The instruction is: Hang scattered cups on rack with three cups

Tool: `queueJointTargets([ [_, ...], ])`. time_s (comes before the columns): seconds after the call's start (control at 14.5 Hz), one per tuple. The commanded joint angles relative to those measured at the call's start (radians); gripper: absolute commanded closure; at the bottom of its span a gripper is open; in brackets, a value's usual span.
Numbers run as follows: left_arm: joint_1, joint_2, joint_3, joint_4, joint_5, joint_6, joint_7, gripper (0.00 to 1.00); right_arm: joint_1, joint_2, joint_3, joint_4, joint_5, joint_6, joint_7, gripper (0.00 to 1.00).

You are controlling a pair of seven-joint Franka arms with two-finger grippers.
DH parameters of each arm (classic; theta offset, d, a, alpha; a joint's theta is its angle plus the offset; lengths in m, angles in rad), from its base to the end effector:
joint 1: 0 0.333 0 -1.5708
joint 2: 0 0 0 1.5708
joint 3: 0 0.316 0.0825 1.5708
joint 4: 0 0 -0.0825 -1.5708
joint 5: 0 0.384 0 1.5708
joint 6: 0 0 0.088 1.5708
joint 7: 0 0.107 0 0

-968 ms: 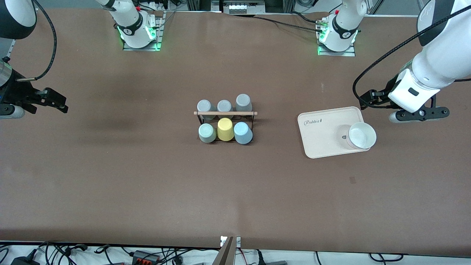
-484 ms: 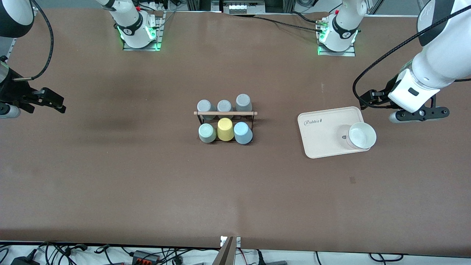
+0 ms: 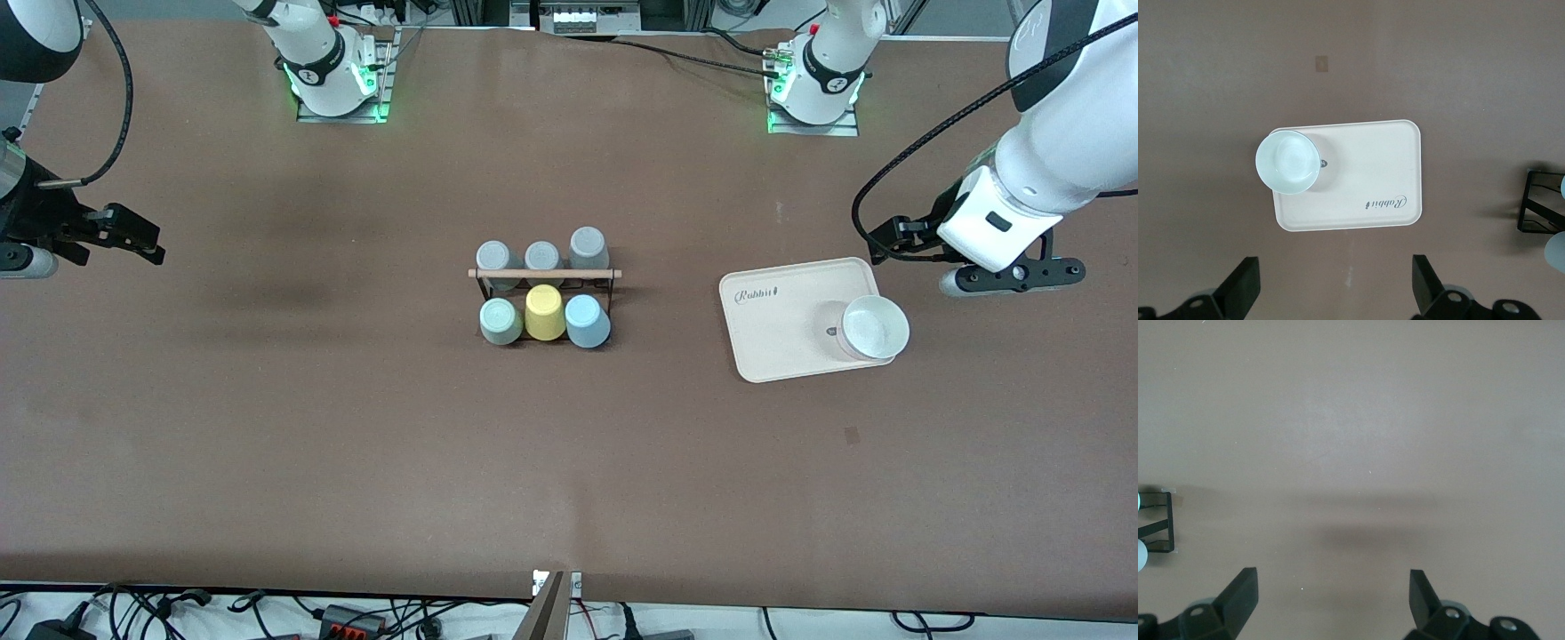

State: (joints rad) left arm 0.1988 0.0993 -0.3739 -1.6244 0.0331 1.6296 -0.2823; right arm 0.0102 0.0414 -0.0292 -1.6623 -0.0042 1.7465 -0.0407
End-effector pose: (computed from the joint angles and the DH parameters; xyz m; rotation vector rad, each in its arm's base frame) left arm 0.5748 -0.0892 0.5513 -3.1180 -0.1621 0.1338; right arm 0.5794 -0.0111 0.5731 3.1341 0.0351 0.0668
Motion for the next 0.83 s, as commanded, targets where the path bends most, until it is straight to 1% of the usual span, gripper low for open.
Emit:
queueJointTargets([
  [0.0,0.007,-0.023,-0.003,-0.015,0.016,-0.008,0.02,0.0,-0.015,-0.021,0.011,0.0,-0.002,-0.016,0.012,0.0],
  [0.76,0.004,-0.02,-0.005,-0.008,0.016,-0.016,0.018,0.0,-0.013,-0.024,0.009,0.0,-0.004,-0.039,0.002,0.0],
])
